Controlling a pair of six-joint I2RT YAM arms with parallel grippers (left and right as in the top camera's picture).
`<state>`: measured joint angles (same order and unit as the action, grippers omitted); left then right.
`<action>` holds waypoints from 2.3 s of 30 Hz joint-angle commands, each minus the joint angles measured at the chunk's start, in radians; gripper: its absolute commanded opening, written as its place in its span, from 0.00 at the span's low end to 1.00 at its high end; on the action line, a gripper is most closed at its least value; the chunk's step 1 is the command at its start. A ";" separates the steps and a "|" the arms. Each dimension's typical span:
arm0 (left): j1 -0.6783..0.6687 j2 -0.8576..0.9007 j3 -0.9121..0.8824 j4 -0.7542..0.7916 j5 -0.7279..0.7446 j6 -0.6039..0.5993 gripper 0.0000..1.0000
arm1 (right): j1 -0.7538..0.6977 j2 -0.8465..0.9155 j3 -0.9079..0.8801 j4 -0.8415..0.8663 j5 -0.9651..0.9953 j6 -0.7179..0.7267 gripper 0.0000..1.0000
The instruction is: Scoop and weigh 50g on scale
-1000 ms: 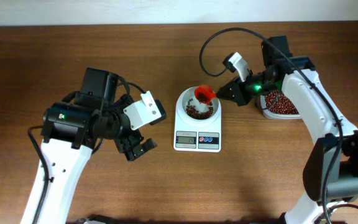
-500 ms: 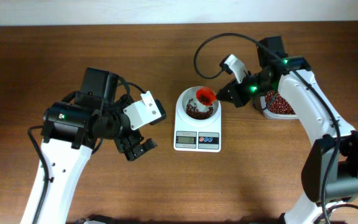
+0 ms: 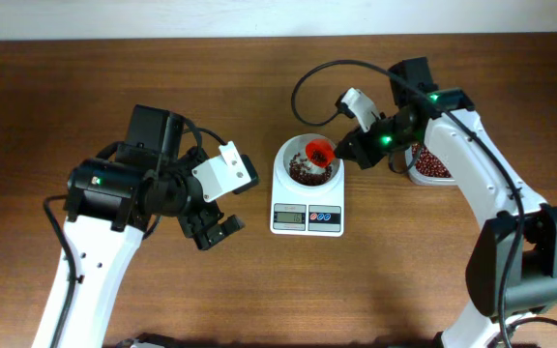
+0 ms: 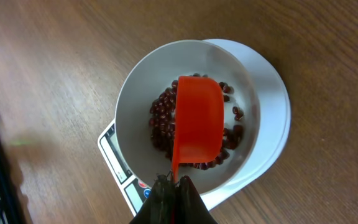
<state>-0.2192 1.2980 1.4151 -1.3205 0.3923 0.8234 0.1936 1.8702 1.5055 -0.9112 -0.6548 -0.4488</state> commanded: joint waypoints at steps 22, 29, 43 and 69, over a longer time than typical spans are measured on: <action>0.004 -0.018 -0.007 -0.001 0.003 0.008 0.99 | 0.016 -0.050 0.017 0.029 0.064 0.031 0.04; 0.004 -0.018 -0.007 -0.001 0.003 0.008 0.99 | 0.018 -0.051 0.017 0.044 0.050 0.019 0.04; 0.004 -0.018 -0.007 -0.001 0.003 0.008 0.99 | 0.029 -0.052 0.017 0.026 0.134 0.039 0.04; 0.004 -0.018 -0.007 -0.001 0.003 0.008 0.99 | 0.064 -0.142 0.017 -0.001 0.165 0.005 0.04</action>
<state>-0.2192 1.2976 1.4151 -1.3205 0.3923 0.8234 0.2527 1.7493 1.5089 -0.9066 -0.4892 -0.4568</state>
